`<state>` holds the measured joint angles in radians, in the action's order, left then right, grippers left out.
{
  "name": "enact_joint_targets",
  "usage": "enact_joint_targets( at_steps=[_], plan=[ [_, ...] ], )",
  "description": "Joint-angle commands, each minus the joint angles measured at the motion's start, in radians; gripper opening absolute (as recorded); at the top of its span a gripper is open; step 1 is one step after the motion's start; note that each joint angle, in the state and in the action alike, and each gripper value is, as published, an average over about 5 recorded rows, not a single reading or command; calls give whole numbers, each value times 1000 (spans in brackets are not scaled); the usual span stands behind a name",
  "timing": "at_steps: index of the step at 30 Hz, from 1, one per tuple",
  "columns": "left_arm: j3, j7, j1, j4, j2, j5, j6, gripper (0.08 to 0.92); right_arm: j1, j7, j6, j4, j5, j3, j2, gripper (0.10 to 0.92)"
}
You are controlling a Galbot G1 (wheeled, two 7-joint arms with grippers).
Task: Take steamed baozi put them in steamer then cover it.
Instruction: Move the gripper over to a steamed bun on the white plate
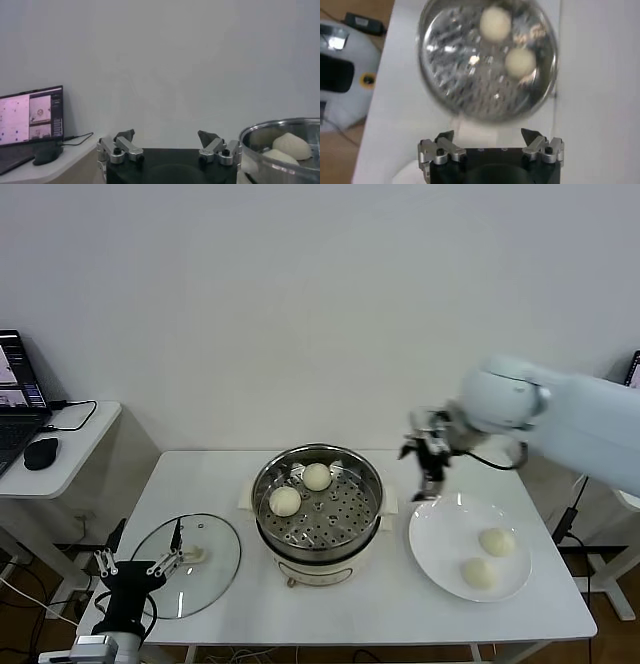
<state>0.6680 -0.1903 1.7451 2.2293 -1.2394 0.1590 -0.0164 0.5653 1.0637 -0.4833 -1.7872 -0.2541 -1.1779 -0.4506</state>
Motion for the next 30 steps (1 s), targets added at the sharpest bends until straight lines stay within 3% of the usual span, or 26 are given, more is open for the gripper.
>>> enact_joint_targets(
  at_steps=[1,18,30],
  plan=[
    [-4,0,1,-14,1,-3,-1,823,-489,67,193,-75,305,322,366,823],
    [-11,0,20,-5,-33,-34,2,823,-932,-87,221,80,447,563,171,823],
    [3,0,35,6,-41,-43,5,823,-1010,-121,209,148,451,637,49,823]
  ],
)
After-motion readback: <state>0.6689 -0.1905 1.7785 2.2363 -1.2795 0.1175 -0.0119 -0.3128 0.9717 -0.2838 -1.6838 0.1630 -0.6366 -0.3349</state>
